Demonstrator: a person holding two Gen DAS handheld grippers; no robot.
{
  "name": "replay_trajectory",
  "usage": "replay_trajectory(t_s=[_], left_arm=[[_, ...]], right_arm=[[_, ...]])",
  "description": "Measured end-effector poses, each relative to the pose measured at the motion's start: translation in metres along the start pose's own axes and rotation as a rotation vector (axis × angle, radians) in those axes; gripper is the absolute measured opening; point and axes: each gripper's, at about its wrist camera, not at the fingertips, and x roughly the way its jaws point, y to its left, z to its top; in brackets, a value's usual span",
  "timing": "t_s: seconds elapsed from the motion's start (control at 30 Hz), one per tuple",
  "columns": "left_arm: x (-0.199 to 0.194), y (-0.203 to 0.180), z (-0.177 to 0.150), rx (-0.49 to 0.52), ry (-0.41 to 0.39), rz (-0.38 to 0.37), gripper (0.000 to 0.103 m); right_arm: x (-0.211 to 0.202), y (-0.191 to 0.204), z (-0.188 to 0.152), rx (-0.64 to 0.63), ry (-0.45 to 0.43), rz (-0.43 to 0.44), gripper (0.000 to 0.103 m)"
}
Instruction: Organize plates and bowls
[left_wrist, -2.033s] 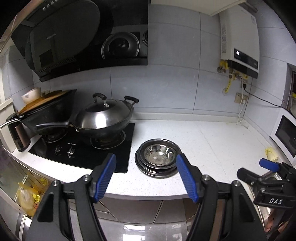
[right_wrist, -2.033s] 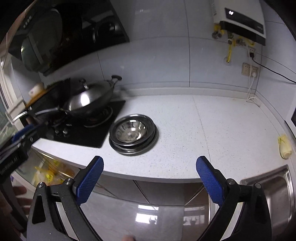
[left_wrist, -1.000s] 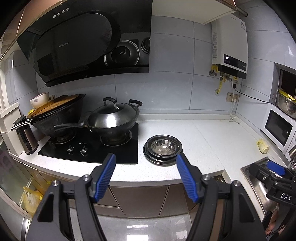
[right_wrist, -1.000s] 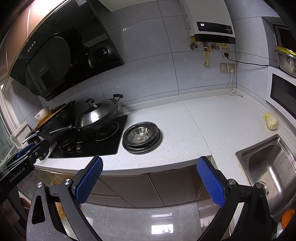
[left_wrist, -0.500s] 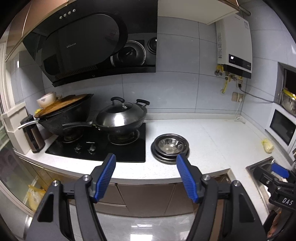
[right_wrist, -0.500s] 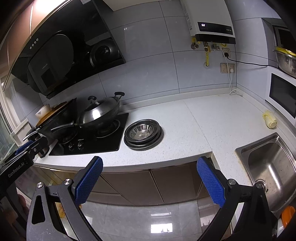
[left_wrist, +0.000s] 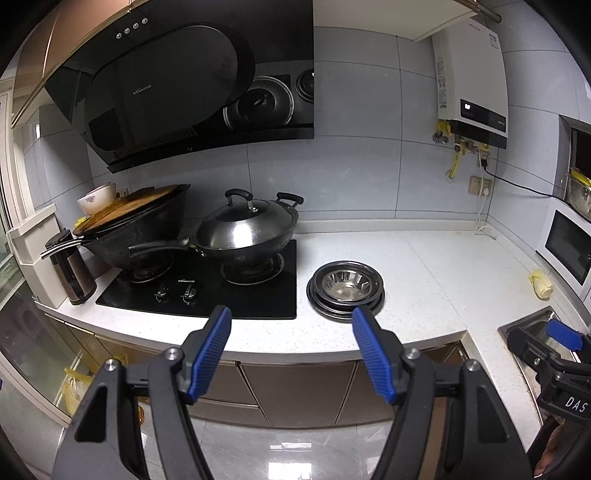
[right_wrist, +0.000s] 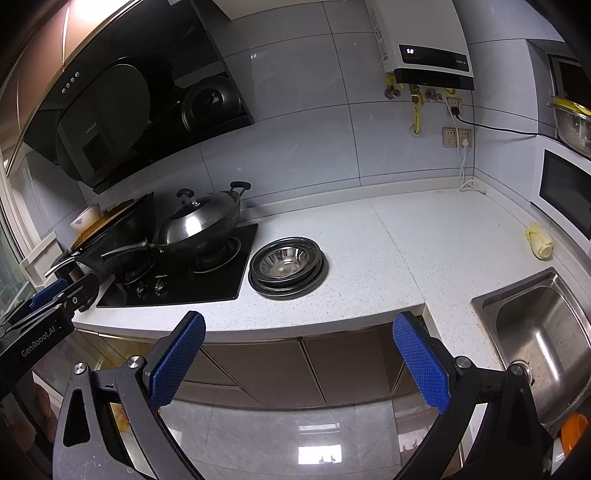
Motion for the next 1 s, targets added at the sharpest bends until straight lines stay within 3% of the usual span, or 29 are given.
replay_trajectory(t_s=[0.2,1.0], left_arm=[[0.009,-0.004,0.002,-0.007,0.026,-0.028,0.067],[0.020,-0.016,0.002,0.017,0.022,0.013,0.067]], right_arm=[[0.001,-0.001,0.000,-0.003,0.001,-0.005,0.100],[0.015,-0.007,0.002,-0.004,0.028,-0.016,0.100]])
